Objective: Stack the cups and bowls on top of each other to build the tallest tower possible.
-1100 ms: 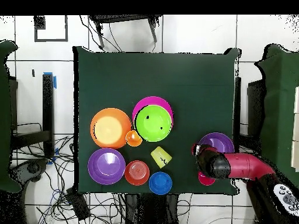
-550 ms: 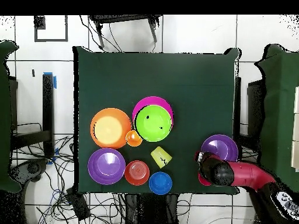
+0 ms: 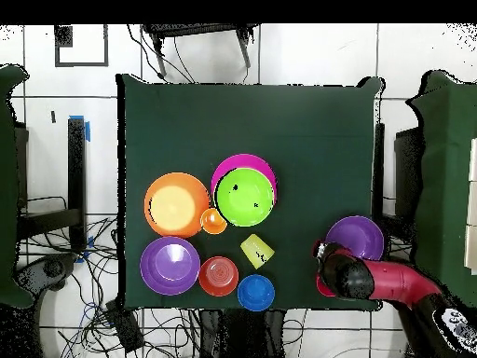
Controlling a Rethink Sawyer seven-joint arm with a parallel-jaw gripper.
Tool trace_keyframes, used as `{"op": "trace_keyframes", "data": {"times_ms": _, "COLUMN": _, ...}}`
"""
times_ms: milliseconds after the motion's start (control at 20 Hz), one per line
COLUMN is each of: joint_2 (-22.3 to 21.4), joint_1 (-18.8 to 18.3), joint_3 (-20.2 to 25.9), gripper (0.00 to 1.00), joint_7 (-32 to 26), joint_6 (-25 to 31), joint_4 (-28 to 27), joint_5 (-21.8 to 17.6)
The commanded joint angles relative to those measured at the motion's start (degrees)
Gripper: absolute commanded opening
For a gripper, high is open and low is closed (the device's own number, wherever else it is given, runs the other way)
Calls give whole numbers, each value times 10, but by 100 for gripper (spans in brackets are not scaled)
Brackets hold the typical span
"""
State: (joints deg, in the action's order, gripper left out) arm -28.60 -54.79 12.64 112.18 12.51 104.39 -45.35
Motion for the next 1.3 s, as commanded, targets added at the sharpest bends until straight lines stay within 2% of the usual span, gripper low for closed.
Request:
{"op": "trace_keyframes", "data": {"times_ms": 50, "joint_2": -66, "joint_1": 81, "joint_3": -16, "gripper": 0, "joint_7": 61, "joint_6": 8, "joint_4": 31, "joint_5": 17}}
{"op": "trace_keyframes", "data": {"times_ms": 200, "joint_2": -101, "joint_1": 96, "joint_3": -17, "gripper": 0, "joint_7": 51, "joint_6": 37, "joint_4": 41, "joint_5": 34}}
{"op": "trace_keyframes", "data": {"times_ms": 250, "joint_2": -131, "joint_1": 99, "joint_3": -9, "gripper": 0, "joint_7": 42, "joint_6": 64, "joint_4": 52, "joint_5": 50}}
{"op": "trace_keyframes", "data": {"times_ms": 400, "joint_2": -150, "joint_1": 110, "joint_3": -6, "gripper": 0, "joint_7": 28, "joint_6": 94, "joint_4": 54, "joint_5": 71}}
{"op": "trace_keyframes", "data": {"times_ms": 550, "joint_2": -195, "joint_1": 131, "joint_3": 13, "gripper": 0, "joint_7": 7, "joint_6": 164, "joint_4": 56, "joint_5": 121}}
{"op": "trace_keyframes", "data": {"times_ms": 950, "joint_2": -224, "joint_1": 199, "joint_3": -5, "gripper": 0, "joint_7": 25, "joint_6": 225, "joint_4": 32, "joint_5": 163}}
{"op": "trace_keyframes", "data": {"times_ms": 1300, "joint_2": -211, "joint_1": 216, "joint_3": 10, "gripper": 0, "joint_7": 40, "joint_6": 248, "joint_4": 36, "joint_5": 221}}
